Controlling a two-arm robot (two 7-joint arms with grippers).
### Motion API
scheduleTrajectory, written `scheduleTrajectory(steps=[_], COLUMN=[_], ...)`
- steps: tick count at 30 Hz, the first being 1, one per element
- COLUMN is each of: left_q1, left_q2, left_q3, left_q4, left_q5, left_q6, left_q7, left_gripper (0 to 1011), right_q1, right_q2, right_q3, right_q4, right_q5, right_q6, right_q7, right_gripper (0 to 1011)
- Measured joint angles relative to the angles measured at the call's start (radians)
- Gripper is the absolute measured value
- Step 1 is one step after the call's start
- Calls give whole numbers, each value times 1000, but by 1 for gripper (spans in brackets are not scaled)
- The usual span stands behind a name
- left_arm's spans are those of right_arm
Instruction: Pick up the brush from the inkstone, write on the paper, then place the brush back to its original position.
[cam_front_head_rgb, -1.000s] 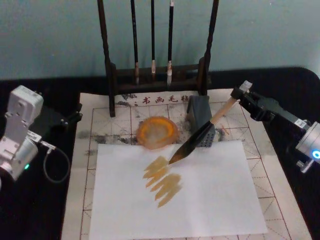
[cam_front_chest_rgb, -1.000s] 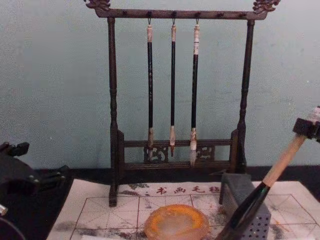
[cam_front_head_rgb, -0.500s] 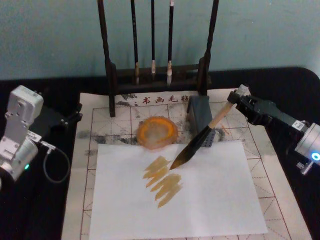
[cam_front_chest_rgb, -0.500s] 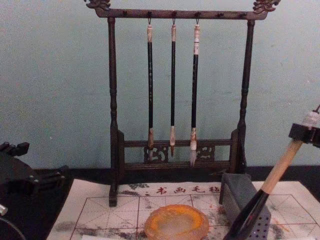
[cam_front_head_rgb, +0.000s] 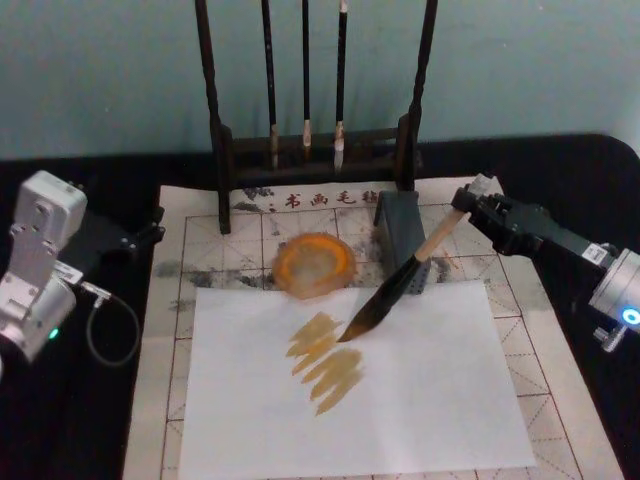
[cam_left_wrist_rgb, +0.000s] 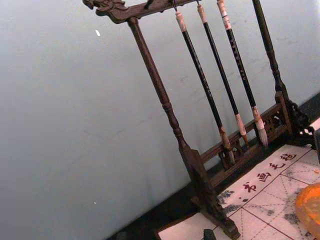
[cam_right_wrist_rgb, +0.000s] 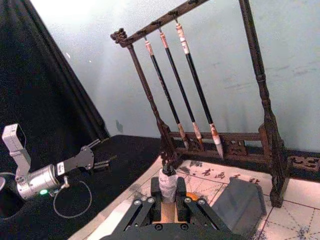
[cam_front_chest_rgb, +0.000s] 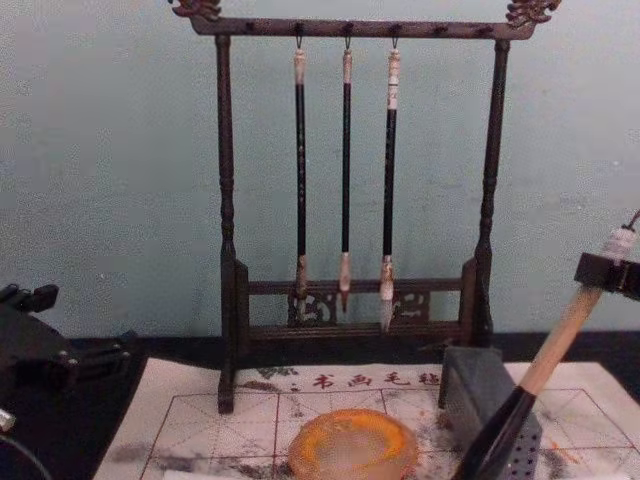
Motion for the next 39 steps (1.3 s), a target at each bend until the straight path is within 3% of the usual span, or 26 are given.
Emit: scheduleTrajectory(steps=[13,39], left_q1=[0,0], left_q2=[0,0], left_q3=[0,0], left_q4=[0,0], left_q5=[0,0], left_q6=[0,0], left_q7=[0,0], left_gripper=[1001,1001], right_q1=[-10,-45], right_q2=[12,28], right_q3=[8,61], right_q4=[-9,-32], right_q5=[-19,-30], right_q6=[5,4], right_q7=[-10,-52], right_gripper=[181,181])
